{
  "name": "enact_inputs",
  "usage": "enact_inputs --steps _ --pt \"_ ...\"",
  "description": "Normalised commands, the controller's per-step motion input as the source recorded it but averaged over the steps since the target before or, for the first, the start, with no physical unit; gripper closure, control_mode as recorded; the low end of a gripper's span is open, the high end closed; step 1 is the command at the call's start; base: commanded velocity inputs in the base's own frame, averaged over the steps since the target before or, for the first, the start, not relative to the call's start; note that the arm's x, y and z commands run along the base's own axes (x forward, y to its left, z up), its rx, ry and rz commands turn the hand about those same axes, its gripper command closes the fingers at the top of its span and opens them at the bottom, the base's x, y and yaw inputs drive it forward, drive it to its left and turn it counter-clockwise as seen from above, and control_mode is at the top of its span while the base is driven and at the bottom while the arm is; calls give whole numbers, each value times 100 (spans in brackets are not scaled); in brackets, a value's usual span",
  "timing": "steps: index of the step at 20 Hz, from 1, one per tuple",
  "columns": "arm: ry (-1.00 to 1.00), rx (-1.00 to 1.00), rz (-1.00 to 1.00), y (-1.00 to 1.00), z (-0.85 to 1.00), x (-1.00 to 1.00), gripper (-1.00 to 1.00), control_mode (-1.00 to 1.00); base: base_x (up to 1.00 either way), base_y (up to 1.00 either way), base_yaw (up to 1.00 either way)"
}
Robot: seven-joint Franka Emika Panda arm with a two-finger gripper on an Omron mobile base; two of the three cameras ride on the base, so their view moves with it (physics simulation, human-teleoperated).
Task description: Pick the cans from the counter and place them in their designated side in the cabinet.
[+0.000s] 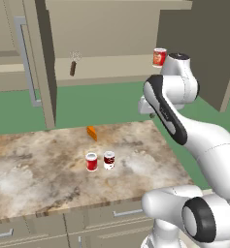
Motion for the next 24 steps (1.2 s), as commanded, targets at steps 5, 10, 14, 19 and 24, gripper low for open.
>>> enact_inputs --steps 5,10,14,19,24 --pt "-2 0 0 5 0 -9 -100 -100 0 0 0" --pt "-2 0 0 44 -4 -25 -100 -100 0 0 0" --pt "0 0 0 57 -5 -17 -100 -100 0 0 0" --pt "-2 0 0 51 -3 -10 -100 -100 0 0 0" --pt "-2 0 0 46 -6 -8 -100 -100 0 0 0"
